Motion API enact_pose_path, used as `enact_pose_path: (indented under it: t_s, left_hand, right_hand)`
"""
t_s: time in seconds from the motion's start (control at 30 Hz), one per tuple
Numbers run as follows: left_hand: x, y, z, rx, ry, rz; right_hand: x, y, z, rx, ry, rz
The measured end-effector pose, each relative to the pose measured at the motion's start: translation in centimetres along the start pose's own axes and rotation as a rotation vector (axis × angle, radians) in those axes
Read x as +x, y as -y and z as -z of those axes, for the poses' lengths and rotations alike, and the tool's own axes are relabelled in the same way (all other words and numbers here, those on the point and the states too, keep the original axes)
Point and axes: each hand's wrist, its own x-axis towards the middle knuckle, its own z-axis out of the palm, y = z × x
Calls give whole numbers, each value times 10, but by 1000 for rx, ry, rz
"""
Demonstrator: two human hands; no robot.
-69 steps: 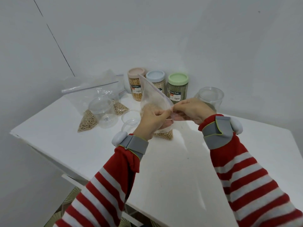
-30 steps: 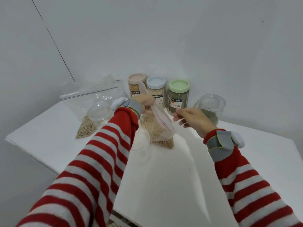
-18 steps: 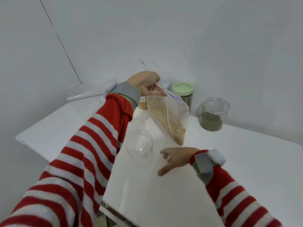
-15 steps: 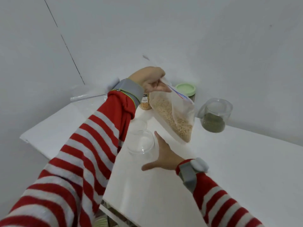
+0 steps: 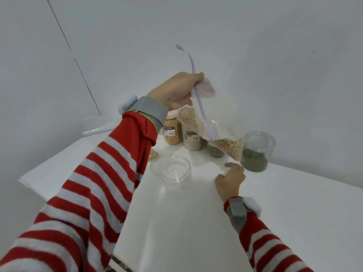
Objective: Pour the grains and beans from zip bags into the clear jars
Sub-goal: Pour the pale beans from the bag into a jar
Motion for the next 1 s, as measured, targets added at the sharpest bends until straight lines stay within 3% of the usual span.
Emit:
enact_pose_path:
  t_s: [0.03, 0.07, 0.13, 0.2, 0.23, 0.33, 0.53, 0.8, 1.0]
  left_hand:
    - [0, -2, -1, -24, 16, -28]
    - [1, -4, -3, -48, 41, -58]
    - [-3, -11, -7, -84, 128, -113]
    - [-9, -19, -6, -76, 223, -159]
    - [-14, -22, -3, -49, 265, -173]
    - [-25, -27, 7, 109, 344, -177]
    - [-34, -8, 37, 200, 452, -51]
    - [-29, 11, 35, 139, 306, -99]
    - [-25, 10, 32, 142, 247, -176]
  right_hand:
    - [9, 0, 12, 150, -90, -123]
    - [18, 3, 22, 399, -45, -268]
    - [26, 20, 37, 982, 322, -527]
    - [27, 36, 52, 1309, 676, -570]
    - [29, 41, 58, 1368, 736, -564]
    - [40, 55, 78, 1477, 718, -371]
    - [45, 69, 96, 1349, 718, -212]
    - [60, 84, 107, 1423, 508, -204]
    - [66, 108, 138, 1393, 376, 16]
